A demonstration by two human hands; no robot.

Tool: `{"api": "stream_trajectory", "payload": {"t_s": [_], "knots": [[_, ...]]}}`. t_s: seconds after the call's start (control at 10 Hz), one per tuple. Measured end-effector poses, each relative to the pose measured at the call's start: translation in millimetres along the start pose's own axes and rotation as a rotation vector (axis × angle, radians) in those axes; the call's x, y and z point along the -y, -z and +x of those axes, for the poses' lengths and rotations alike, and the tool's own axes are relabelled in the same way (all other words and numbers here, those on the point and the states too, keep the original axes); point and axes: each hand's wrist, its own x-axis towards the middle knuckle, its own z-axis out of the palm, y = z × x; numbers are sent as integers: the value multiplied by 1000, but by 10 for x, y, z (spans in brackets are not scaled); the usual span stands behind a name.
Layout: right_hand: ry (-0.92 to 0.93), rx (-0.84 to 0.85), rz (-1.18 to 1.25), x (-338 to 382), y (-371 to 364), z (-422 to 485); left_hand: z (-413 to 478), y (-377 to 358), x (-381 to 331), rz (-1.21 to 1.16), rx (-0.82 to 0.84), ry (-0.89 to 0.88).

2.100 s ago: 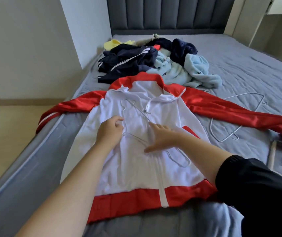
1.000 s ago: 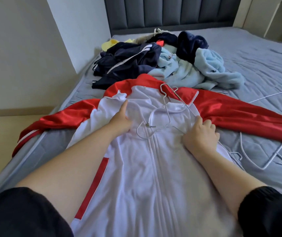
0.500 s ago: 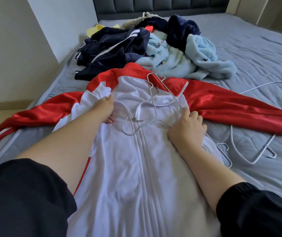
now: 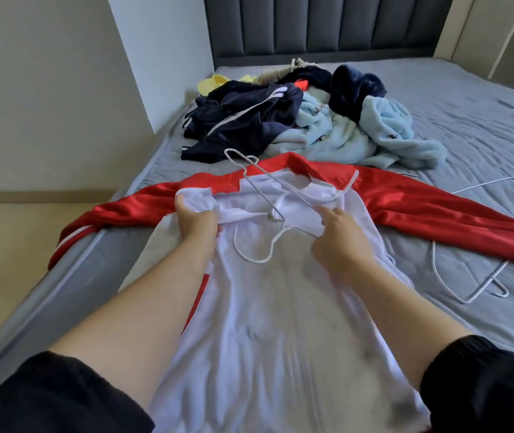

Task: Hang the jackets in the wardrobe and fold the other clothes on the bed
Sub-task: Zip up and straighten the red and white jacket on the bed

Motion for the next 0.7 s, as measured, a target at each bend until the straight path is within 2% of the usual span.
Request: {"api": "stream_trajectory", "payload": {"t_s": [0.1,0.2,0.3,0.4,0.5,0.6,0.7], "knots": [[107,196,56,142,166,-7,-277,301,-161,-134,95,-60],[97,316,85,246,338,-19,-284,420,-120,-90,101,-219],[-5,475,130,345,511,-37,-402,650,-173,-161,71,-252],[-36,531,92,421,557,-80,-430,839,-131,-63,82,-318],[-42,580,94,537,487,-123,-572,934,-84,38,187,-560],[-93,564,174,644,406,-86,-762,883,-128,88,331,-691],[-149,571,253,702,400,-26,-903,843,-253,-5,389,-659]]}}
